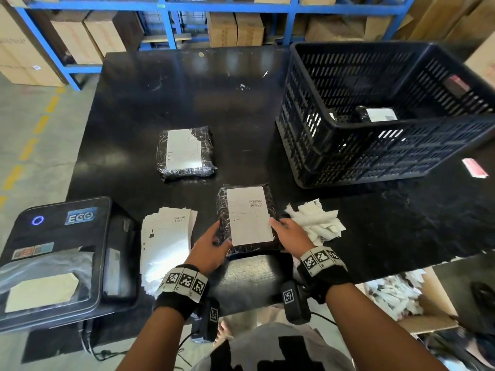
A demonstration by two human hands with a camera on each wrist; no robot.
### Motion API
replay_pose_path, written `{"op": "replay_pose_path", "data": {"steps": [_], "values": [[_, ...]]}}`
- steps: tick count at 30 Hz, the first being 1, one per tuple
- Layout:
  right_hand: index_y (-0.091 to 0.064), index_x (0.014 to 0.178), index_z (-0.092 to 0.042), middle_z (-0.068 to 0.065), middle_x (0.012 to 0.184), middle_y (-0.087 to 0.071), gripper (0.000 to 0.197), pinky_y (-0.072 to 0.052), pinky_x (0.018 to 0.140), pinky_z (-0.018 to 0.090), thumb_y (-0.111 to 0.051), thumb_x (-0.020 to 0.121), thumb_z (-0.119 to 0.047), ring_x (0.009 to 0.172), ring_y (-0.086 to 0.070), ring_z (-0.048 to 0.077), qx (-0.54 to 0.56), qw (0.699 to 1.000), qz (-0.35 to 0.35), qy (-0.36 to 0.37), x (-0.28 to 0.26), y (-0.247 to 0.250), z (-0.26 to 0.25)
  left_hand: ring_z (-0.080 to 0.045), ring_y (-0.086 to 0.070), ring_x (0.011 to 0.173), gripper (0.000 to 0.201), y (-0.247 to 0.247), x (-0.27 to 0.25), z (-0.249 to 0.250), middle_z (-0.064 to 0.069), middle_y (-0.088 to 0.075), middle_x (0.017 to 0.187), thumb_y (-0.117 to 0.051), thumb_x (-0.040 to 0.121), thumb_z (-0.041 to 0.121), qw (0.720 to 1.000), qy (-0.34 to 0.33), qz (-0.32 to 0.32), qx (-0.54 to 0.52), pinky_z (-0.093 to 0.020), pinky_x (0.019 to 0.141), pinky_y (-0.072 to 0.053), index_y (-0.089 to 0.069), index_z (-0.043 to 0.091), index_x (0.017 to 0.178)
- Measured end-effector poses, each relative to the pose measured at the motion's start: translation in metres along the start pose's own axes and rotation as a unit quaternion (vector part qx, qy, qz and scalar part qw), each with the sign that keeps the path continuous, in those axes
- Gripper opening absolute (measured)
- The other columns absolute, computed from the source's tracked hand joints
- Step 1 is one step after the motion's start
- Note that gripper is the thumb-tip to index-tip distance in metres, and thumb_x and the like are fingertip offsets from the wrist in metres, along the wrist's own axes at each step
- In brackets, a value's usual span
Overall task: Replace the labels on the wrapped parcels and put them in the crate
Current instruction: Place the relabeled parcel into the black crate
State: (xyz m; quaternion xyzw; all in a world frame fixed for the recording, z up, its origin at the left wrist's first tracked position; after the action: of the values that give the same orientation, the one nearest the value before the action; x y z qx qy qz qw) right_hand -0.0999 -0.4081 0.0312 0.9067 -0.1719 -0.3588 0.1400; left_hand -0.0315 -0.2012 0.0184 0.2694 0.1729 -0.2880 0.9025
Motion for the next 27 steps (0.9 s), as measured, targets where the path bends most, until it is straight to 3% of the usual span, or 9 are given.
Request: {"op": "replay_pose_path", "data": {"steps": [4, 6, 8, 12, 14, 17, 20, 24, 27], "values": [[-0.055, 0.104, -0.018, 0.003, 0.107, -0.063, 0.028, -0.056, 0.083, 0.045, -0.051, 0.095, -0.045, 0.102, -0.060, 0.022, 0.091, 0.994, -0.015, -0.065, 0.005, -0.001, -0.002, -0.012, -0.059, 0.109, 0.053, 0.004, 0.004, 0.002, 0.004, -0.061, 0.127, -0.058, 0.089, 0.033, 1.000, -0.003, 0.020, 0.006, -0.042, 0.099, -0.048, -0.042, 0.029, 0.140], [-0.055, 0.104, -0.020, 0.002, 0.109, -0.062, 0.027, -0.055, 0.087, 0.047, -0.054, 0.094, -0.045, 0.102, -0.060, 0.022, 0.133, 0.987, -0.022, -0.082, 0.008, 0.000, 0.000, -0.011, -0.056, 0.112, 0.053, 0.008, 0.003, 0.007, 0.007, -0.056, 0.131, -0.057, 0.091, 0.031, 0.999, 0.002, 0.030, 0.009, -0.034, 0.100, -0.044, -0.042, 0.024, 0.141], [-0.056, 0.115, -0.022, 0.002, 0.115, -0.064, 0.035, -0.054, 0.090, 0.046, -0.055, 0.092, -0.047, 0.105, -0.061, 0.022, 0.161, 0.982, -0.037, -0.094, 0.011, -0.002, 0.003, -0.009, -0.055, 0.103, 0.046, 0.013, 0.002, 0.013, 0.011, -0.056, 0.117, -0.055, 0.093, 0.023, 0.999, 0.006, 0.042, 0.014, -0.025, 0.090, -0.041, -0.046, 0.020, 0.138], [-0.056, 0.120, -0.024, 0.001, 0.118, -0.065, 0.039, -0.056, 0.075, 0.038, -0.058, 0.090, -0.048, 0.110, -0.059, 0.023, 0.215, 0.969, -0.063, -0.103, 0.009, -0.009, 0.001, -0.014, -0.060, 0.102, 0.041, 0.023, 0.006, 0.016, 0.003, -0.063, 0.119, -0.053, 0.092, 0.022, 0.998, 0.000, 0.055, 0.005, -0.029, 0.092, -0.046, -0.052, 0.016, 0.133], [-0.057, 0.122, -0.020, 0.004, 0.118, -0.066, 0.042, -0.057, 0.073, 0.039, -0.061, 0.088, -0.045, 0.111, -0.060, 0.025, 0.238, 0.964, -0.067, -0.098, 0.010, -0.010, -0.001, -0.016, -0.059, 0.107, 0.044, 0.025, 0.007, 0.015, 0.001, -0.061, 0.126, -0.054, 0.091, 0.024, 0.998, 0.006, 0.055, 0.001, -0.034, 0.100, -0.045, -0.051, 0.013, 0.134], [-0.063, 0.119, -0.006, 0.013, 0.112, -0.071, 0.034, -0.057, 0.086, 0.046, -0.060, 0.093, -0.030, 0.107, -0.066, 0.031, 0.279, 0.953, -0.079, -0.081, 0.010, -0.009, -0.002, -0.017, -0.059, 0.105, 0.043, 0.024, 0.005, 0.017, 0.000, -0.061, 0.125, -0.054, 0.092, 0.020, 0.999, 0.008, 0.051, -0.008, -0.032, 0.097, -0.045, -0.049, 0.013, 0.134], [-0.064, 0.114, 0.001, 0.018, 0.110, -0.071, 0.029, -0.057, 0.086, 0.047, -0.060, 0.095, -0.020, 0.101, -0.068, 0.031, 0.282, 0.957, -0.051, -0.047, 0.005, -0.005, -0.006, -0.016, -0.060, 0.105, 0.042, 0.022, 0.005, 0.015, -0.002, -0.062, 0.125, -0.053, 0.093, 0.020, 0.999, 0.001, 0.044, -0.025, -0.030, 0.095, -0.045, -0.049, 0.013, 0.134], [-0.054, 0.121, -0.009, 0.012, 0.113, -0.068, 0.031, -0.058, 0.078, 0.045, -0.062, 0.094, -0.019, 0.099, -0.067, 0.024, 0.290, 0.957, -0.012, 0.002, -0.006, 0.002, -0.013, -0.016, -0.060, 0.108, 0.043, 0.027, -0.009, 0.014, 0.001, -0.061, 0.122, -0.055, 0.093, 0.031, 0.997, -0.034, 0.055, -0.039, -0.041, 0.096, -0.050, -0.050, 0.016, 0.133], [-0.051, 0.134, -0.010, 0.009, 0.117, -0.069, 0.044, -0.058, 0.071, 0.037, -0.063, 0.093, -0.018, 0.098, -0.069, 0.020, 0.300, 0.953, 0.001, 0.039, -0.016, 0.013, -0.023, -0.015, -0.065, 0.099, 0.047, 0.037, -0.032, 0.006, 0.003, -0.066, 0.112, -0.056, 0.090, 0.043, 0.994, -0.074, 0.041, -0.077, -0.037, 0.087, -0.055, -0.051, 0.023, 0.132]]}}
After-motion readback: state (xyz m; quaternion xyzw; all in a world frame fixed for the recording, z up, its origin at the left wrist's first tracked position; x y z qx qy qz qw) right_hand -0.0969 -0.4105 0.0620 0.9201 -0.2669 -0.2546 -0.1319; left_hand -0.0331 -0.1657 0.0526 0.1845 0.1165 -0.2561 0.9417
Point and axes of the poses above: each hand's wrist, its own x-axis towards the middle knuckle, its own y-axis out of the back of the hand, z = x × y, the point moved 3 cm from there along x, towards the middle knuckle
